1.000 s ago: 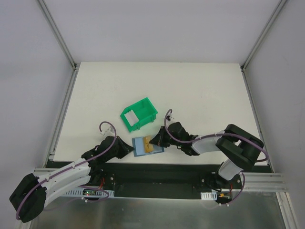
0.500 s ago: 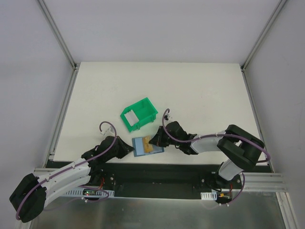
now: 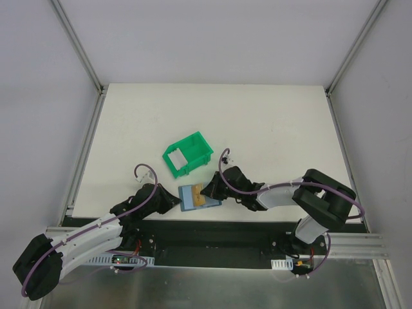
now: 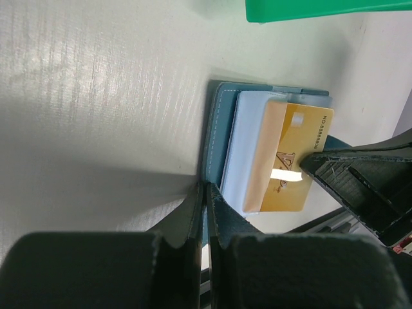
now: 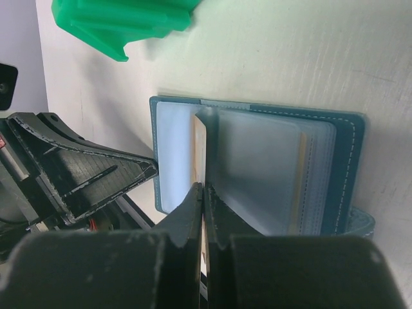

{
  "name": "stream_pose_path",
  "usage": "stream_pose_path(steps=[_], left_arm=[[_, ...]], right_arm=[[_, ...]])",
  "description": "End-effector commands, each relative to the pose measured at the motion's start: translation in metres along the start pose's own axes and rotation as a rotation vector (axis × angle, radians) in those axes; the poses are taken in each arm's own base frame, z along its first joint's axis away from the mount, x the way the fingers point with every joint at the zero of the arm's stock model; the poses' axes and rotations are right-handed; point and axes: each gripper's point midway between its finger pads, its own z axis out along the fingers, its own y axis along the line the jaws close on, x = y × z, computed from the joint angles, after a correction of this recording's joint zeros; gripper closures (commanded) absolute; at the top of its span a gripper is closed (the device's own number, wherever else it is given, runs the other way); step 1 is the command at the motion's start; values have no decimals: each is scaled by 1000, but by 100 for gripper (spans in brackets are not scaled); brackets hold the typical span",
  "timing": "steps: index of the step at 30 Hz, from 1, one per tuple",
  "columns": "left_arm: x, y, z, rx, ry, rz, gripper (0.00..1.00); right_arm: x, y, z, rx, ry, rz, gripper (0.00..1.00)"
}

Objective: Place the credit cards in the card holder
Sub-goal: Insert the credit card into the card holder.

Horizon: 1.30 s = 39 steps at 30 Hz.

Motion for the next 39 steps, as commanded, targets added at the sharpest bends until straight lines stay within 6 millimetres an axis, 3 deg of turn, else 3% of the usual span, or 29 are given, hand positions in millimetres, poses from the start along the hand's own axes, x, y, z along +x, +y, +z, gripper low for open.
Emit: stream_pose_path(steps=[1, 6, 8, 13, 18, 25, 34, 39], left_arm=[[18, 53, 3, -112, 39, 40, 100], [18, 52, 3, -108, 39, 40, 100], [19, 52, 3, -105, 43, 42, 100], [19, 53, 3, -101, 41, 37, 100], [19, 53, 3, -99, 41, 38, 100], [19, 52, 3, -96, 41, 38, 100], [19, 54, 3, -99, 41, 36, 100], [19, 53, 3, -98, 40, 37, 100]], right_arm=[[8, 0, 1, 6, 5, 8, 99], [13, 11, 4, -3, 6, -12, 96], [4, 5, 3, 30, -36, -25, 95], [-9, -4, -15, 121, -71, -121, 80], [-14, 0, -21, 129, -75, -155, 65], [-4, 3, -13, 119, -22, -159, 64], [2, 10, -5, 101, 19, -178, 77], [5, 20, 2, 77, 45, -185, 79]])
